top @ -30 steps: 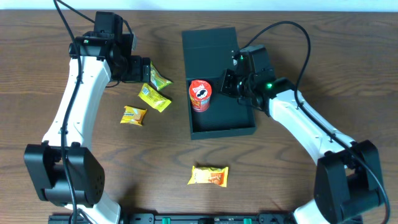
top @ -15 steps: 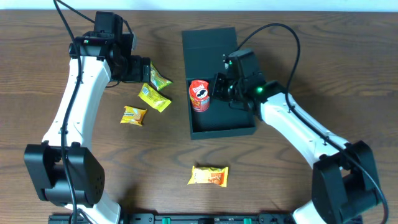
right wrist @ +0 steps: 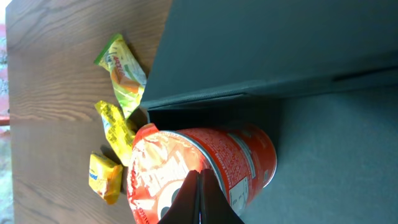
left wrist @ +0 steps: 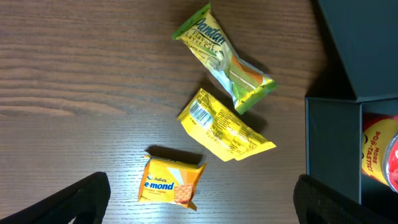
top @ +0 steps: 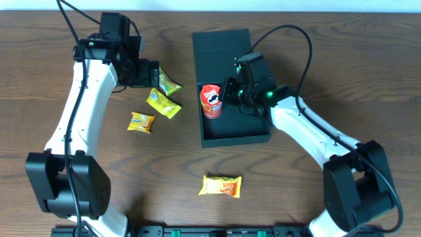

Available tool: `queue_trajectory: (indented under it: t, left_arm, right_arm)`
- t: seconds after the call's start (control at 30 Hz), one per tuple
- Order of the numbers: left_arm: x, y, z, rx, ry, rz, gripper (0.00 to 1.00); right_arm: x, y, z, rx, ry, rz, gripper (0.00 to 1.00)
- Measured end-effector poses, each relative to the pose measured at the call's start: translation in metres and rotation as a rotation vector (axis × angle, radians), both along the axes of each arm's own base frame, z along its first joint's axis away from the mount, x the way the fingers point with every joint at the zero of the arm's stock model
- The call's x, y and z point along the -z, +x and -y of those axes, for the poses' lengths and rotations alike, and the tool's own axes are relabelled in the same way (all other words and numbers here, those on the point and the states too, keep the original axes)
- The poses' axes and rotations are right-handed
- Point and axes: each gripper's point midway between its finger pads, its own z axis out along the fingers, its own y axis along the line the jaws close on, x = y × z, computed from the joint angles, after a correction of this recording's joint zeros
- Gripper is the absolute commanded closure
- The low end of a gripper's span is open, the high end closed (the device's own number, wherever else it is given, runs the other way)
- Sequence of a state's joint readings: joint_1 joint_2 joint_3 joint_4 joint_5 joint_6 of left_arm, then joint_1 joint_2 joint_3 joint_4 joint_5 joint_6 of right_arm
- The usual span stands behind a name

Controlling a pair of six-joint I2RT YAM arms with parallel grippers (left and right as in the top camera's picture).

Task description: Pack container

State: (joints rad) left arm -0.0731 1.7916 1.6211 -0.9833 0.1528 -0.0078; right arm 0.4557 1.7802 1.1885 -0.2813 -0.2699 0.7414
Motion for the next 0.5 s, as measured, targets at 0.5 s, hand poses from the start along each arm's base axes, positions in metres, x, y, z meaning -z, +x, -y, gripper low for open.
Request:
queue_trajectory:
  t: [0.5]
  left_arm:
    - [-0.001,0.002,0.0,0.0,-0.001,0.008,0.04]
  right_arm:
    - [0.004,0.015,0.032,0.023,-0.117,0.054,0.98]
